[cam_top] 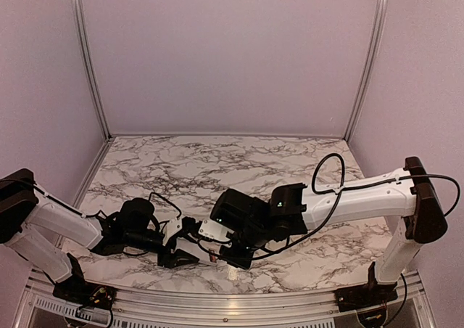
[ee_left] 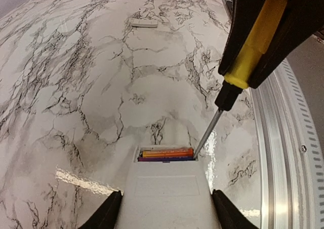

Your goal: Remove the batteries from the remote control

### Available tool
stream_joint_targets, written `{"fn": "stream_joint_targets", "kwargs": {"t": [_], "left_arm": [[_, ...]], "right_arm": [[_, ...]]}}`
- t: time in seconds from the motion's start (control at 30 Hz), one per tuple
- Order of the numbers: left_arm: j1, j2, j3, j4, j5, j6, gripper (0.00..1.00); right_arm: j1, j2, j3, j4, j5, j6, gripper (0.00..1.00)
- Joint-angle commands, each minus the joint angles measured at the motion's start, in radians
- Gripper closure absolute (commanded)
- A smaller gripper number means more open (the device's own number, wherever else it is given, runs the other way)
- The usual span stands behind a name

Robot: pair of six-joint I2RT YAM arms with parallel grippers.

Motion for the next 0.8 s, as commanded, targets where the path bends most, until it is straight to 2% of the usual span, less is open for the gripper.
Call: {"fn": "stream_joint_targets", "kwargs": {"t": [0.0,0.2,0.4,0.77], "left_arm": [[-0.005,0.024,0.003,0.125,0.072,-0.079,1.0],[0.001,0.024,0.003,0.129,0.078,-0.105,1.0],[0.01,0.034,0.005,0.155,0.097,-0.165,1.0],[0.012,0.042,0.025,0.076,0.121,-0.13,1.0]], "right_arm": [[0.014,0.037,-0.048,0.045,0.103,0.0,1.0],[0.03,0.0,-0.072,0.07,0.259,-0.001,1.0],[0.046,-0.007,-0.092,0.07,0.353,0.015,1.0],[0.056,-0.021,-0.082,0.052,0.53,0.065,1.0]]}}
